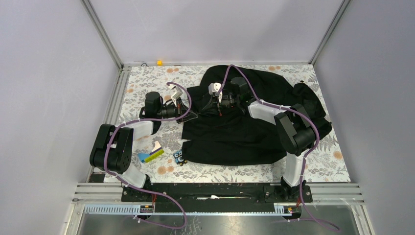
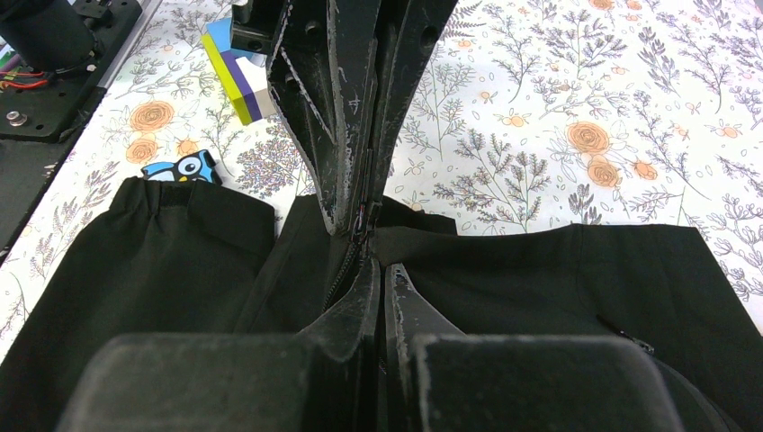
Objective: Zip up the jacket
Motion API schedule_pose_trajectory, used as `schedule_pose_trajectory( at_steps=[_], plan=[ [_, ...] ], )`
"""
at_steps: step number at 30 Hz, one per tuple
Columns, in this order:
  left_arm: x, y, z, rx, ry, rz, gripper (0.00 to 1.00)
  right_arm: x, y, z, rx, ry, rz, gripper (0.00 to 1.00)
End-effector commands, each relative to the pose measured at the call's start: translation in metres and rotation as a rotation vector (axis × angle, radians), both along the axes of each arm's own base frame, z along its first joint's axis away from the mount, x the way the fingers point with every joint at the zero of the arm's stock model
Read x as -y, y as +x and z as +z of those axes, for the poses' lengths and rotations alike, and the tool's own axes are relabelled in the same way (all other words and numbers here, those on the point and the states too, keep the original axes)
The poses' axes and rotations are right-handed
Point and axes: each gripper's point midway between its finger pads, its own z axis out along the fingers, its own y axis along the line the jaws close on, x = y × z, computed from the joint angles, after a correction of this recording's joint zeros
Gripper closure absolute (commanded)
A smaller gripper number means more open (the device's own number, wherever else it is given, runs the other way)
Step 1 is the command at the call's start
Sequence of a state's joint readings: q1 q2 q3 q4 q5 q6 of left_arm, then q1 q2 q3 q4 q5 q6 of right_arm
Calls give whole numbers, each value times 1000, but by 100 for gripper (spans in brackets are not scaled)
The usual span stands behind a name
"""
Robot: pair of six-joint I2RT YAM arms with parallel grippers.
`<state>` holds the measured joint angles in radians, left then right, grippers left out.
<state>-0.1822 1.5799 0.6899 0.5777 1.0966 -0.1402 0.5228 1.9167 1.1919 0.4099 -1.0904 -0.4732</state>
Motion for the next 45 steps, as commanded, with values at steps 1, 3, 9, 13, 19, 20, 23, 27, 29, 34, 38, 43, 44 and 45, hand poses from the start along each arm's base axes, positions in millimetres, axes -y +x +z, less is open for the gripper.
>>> schedule_pose_trajectory(
  at_steps=[1, 3, 9, 13, 19, 20, 23, 27, 29, 34, 38, 43, 44, 45],
  plan=[
    [6, 3, 18, 79, -23, -49, 100, -12, -3, 18, 53, 44, 42, 100],
    [7, 2, 16, 76, -22, -50, 100, -12, -3, 19, 54, 46, 45, 100],
    [8, 2, 16, 68, -21, -55, 100, -14, -6, 22, 53, 55, 54, 100],
    [9, 1, 15, 66, -21, -58, 100, -15, -9, 24, 46, 68, 62, 100],
    [10, 0, 16, 68, -22, -62, 100, -19, -14, 29, 39, 100, 84, 100],
    [11, 0, 16, 67, -21, -63, 100, -20, -15, 29, 40, 101, 85, 100],
    [12, -1, 16, 68, -22, -66, 100, -22, -15, 28, 33, 101, 87, 100],
    [13, -2, 18, 73, -23, -70, 100, -26, -19, 32, 27, 125, 104, 100],
    [13, -2, 18, 76, -23, -69, 100, -29, -21, 33, 21, 143, 114, 100],
    [15, -4, 19, 79, -23, -76, 100, -33, -27, 42, -23, 215, 136, 100],
    [17, -5, 18, 74, -23, -83, 100, -38, -34, 48, -45, 247, 157, 100],
    [19, -4, 20, 76, -22, -74, 100, -46, -34, 42, -66, 209, 145, 100],
    [18, -2, 21, 77, -20, -62, 99, -46, -31, 39, -57, 204, 132, 100],
    [18, 0, 21, 76, -18, -49, 94, -45, -29, 37, -51, 197, 122, 100]
  ],
)
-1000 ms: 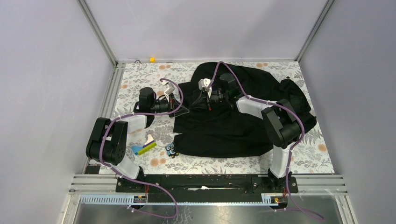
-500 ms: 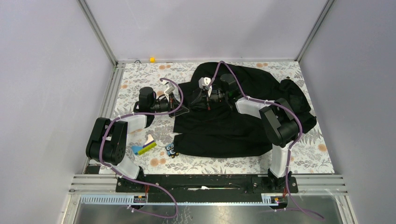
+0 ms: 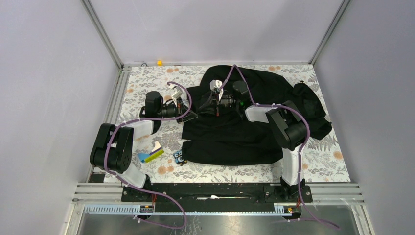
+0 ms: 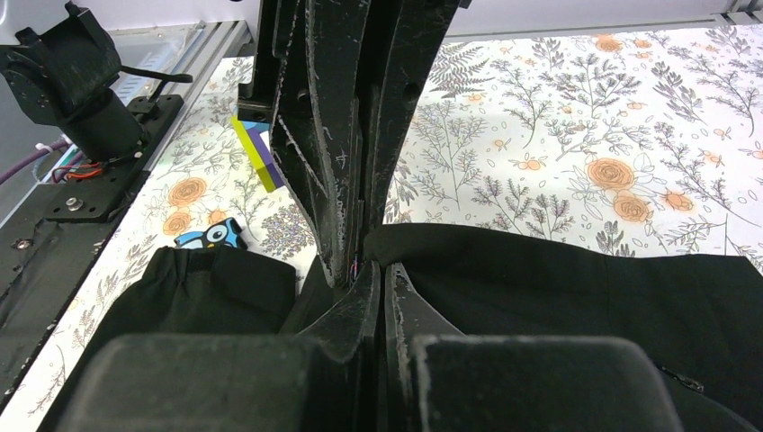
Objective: Zip up the jacket
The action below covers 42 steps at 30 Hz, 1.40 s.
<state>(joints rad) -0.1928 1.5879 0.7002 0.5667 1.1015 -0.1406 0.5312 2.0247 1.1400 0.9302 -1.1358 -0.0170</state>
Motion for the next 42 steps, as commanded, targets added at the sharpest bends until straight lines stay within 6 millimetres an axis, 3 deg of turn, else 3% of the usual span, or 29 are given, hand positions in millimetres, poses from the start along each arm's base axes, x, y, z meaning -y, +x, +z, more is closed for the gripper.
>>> schedule_pose_trajectory(
  at_steps=[1, 5, 9, 10, 11, 12, 18, 23, 26, 30, 34, 37, 42],
  plan=[
    [12, 4, 21, 77, -11, -10, 87, -27, -26, 26, 108, 44, 97, 100],
    [9, 1, 19, 55, -2, 27, 62, -25, -20, 18, 121, 12, 76, 100],
    [7, -12, 27, 25, -24, 41, 52, -25, -17, 15, 122, 6, 66, 100],
    [6, -15, 30, 13, -23, 45, 19, -25, -16, 15, 121, 5, 61, 100],
    [4, -17, 32, 4, -19, 58, 10, -25, -16, 15, 121, 5, 58, 100],
    [3, -19, 36, -3, -15, 75, 9, -25, -15, 15, 122, 4, 53, 100],
    [-13, -42, 74, -45, -53, 157, 11, -26, -11, 13, 113, -1, 34, 100],
    [-40, -16, 96, -255, -140, 430, 14, -25, -10, 13, 115, -1, 16, 100],
    [-55, 11, 81, -444, -90, 599, 21, -25, -8, 10, 106, -6, 9, 100],
    [-53, 31, 59, -661, -86, 639, 30, -25, -7, 8, 101, -11, -4, 100],
    [-46, 51, 44, -755, -107, 638, 32, -26, -8, 5, 99, -26, -5, 100],
    [-39, 60, 35, -768, -79, 631, 42, -29, -10, 1, 97, -47, -7, 100],
    [-28, 58, 21, -773, -43, 618, 48, -34, -13, -1, 108, -64, -17, 100]
  ],
)
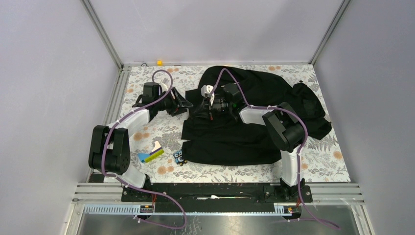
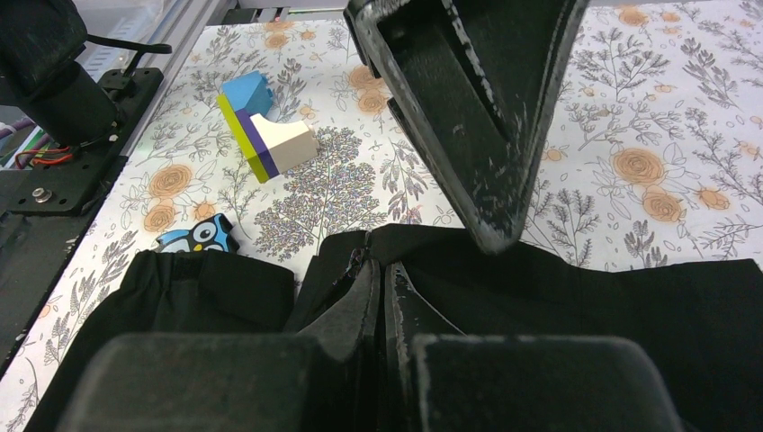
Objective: Zip up the jacket
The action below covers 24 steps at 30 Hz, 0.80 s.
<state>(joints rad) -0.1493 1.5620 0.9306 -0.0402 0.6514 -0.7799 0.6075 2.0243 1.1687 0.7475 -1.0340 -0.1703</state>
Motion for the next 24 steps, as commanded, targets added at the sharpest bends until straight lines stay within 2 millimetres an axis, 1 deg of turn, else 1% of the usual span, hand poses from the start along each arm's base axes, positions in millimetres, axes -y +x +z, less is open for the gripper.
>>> schedule_pose_trajectory(
  at_steps=[1, 2, 5, 8, 12, 14, 17, 18, 20, 21, 22, 24],
  plan=[
    [12, 10, 22, 76, -5, -6, 48, -10, -2, 19, 79, 14, -3, 100],
    [12, 7, 17, 62, -5, -4, 48, -10, -1, 18, 80, 12, -9, 100],
    [16, 2, 14, 50, -22, 4, 49, -10, 1, 17, 79, 6, -26, 100],
    [17, -3, 5, 13, -3, 20, 50, -10, 3, 16, 79, 3, -34, 100],
    [18, -11, 0, -41, 3, 51, 50, -11, 4, 16, 79, -1, -48, 100],
    [18, -13, -2, -61, 1, 75, 53, -10, 6, 15, 81, -4, -56, 100],
    [20, -10, -4, -79, -3, 90, 68, -10, 9, 15, 83, -6, -72, 100],
    [20, -8, -4, -79, -2, 92, 76, -11, 10, 15, 81, -8, -78, 100],
    [21, -5, -4, -69, -2, 92, 98, -12, 13, 15, 69, -16, -96, 100],
    [21, -4, -3, -57, -7, 88, 100, -13, 15, 15, 57, -20, -111, 100],
    [23, -2, 2, -27, -17, 78, 100, -13, 18, 14, 45, -23, -129, 95],
    [26, 0, 5, 0, -18, 40, 100, -12, 25, 11, 25, -34, -173, 73]
  ],
)
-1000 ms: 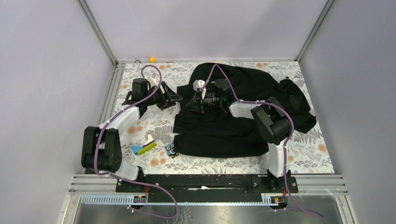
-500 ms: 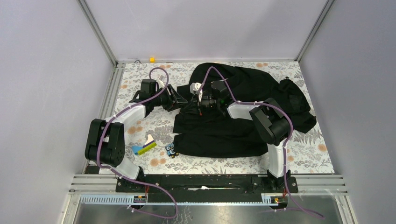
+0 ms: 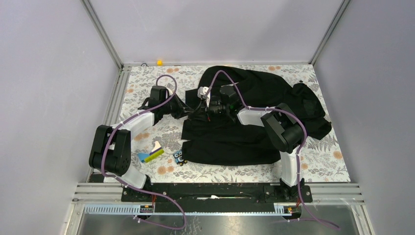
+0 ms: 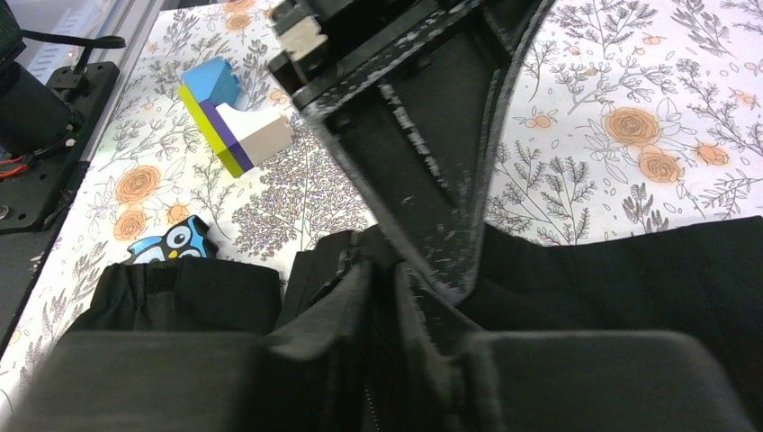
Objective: Zip up the jacket
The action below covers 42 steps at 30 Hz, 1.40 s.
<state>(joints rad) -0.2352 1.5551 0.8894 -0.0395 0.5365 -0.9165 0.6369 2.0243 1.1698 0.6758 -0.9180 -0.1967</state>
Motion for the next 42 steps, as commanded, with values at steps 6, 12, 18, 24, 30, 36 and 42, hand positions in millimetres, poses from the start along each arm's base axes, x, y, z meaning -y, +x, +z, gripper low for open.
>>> schedule_pose_trajectory(
  at_steps=[6, 12, 18, 24, 30, 36, 42],
  plan=[
    [8, 12, 16, 124, 20, -123, 100, 4, 30, 32, -52, -66, -232, 23],
    [3, 12, 7, 96, 46, -145, 100, 41, 36, 36, -197, -190, -509, 0],
    [6, 7, 11, 70, -5, -182, 100, 49, 9, 33, -670, -239, -658, 0],
    [2, 2, 14, 63, -22, -166, 100, 22, -17, 44, -785, -120, -576, 0],
    [2, -5, 7, -1, -77, -160, 100, 14, -18, 35, -803, -72, -602, 44],
    [1, -6, 9, -15, -111, -158, 100, 5, -23, 16, -761, -139, -615, 54],
    [-3, -8, 7, -12, -96, -146, 100, -3, -27, 8, -678, -173, -627, 56]
  ],
)
